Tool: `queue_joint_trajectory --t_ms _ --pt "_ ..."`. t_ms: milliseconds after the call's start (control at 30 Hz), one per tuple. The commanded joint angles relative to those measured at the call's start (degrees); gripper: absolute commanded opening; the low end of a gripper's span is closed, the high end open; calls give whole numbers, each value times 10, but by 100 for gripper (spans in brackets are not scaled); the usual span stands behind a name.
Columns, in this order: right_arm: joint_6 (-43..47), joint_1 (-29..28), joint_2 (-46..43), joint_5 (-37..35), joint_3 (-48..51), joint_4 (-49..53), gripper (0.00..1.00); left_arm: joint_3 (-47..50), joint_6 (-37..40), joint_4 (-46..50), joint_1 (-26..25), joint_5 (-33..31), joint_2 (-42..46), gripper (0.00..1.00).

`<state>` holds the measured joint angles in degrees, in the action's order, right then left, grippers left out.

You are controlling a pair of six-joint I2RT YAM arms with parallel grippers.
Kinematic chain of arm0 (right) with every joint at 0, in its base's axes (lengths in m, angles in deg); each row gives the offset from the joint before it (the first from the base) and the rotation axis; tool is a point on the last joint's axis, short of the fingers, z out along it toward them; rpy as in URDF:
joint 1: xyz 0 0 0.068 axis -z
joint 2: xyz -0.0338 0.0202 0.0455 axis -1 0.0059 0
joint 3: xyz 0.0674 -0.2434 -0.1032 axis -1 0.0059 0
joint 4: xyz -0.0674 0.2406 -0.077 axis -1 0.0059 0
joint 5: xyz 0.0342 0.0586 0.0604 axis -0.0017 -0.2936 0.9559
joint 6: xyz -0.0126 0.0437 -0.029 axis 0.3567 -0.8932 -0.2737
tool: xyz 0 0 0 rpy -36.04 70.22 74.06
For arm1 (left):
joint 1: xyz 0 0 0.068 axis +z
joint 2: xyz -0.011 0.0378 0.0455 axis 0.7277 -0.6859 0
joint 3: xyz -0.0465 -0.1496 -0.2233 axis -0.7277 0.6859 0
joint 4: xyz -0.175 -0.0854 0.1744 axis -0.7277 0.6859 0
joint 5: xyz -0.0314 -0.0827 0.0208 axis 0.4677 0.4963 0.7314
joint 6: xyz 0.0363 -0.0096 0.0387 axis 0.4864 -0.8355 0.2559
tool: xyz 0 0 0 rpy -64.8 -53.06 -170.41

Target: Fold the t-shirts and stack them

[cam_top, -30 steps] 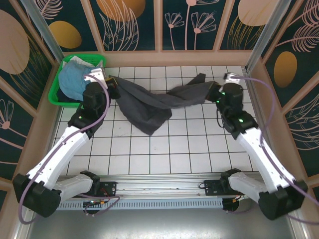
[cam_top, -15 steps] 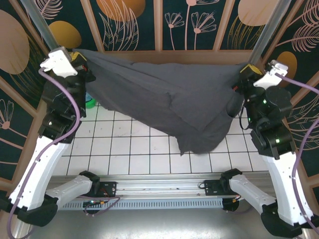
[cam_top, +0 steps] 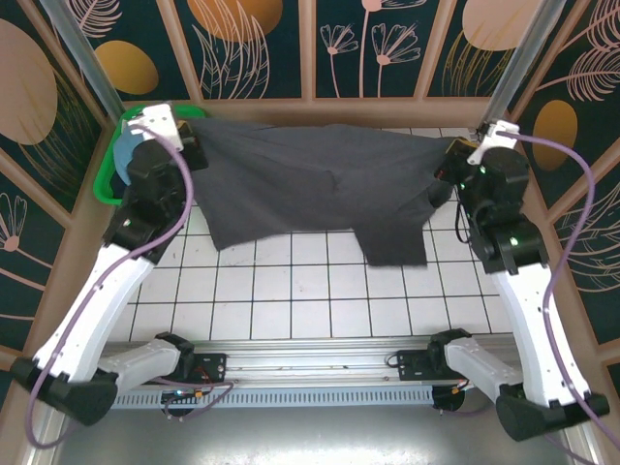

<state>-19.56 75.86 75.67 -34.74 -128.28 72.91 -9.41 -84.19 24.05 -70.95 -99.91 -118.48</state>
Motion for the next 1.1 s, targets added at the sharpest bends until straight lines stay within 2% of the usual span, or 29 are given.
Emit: queue_joint_trajectory --t_ms 0,100,267,367,500,667,733,767,867,933,1000,1067 --pt "-16 6 -46 27 -1 -22 0 -1 17 -30 5 -18 55 0" --pt "-10 6 -44 20 -4 -40 0 5 31 -60 5 -5 58 0" --pt "-4 6 3 19 -34 -18 0 -29 28 -31 5 -11 12 0" --pt "-1 7 2 13 -19 -26 0 -6 34 -47 5 -24 17 0" --pt "-13 7 -9 23 -51 2 0 -16 33 -29 5 -38 36 0" --pt "-20 7 -25 40 -69 -29 0 5 26 -51 5 -9 64 0" --pt "-26 7 11 40 -101 -16 0 2 3 -33 5 25 50 0" --pt "-28 7 38 47 -126 -9 0 6 -20 -22 5 63 43 0" --pt "-34 0 148 64 -232 18 0 76 -100 -41 4 249 38 0" --pt "-27 -18 230 66 -323 40 0 154 -164 -106 -13 334 42 0" --pt "-11 -45 321 81 -437 60 0 235 -193 -187 -75 354 35 0" --pt "5 -82 428 68 -593 114 0 257 -201 -225 -135 348 1 0"
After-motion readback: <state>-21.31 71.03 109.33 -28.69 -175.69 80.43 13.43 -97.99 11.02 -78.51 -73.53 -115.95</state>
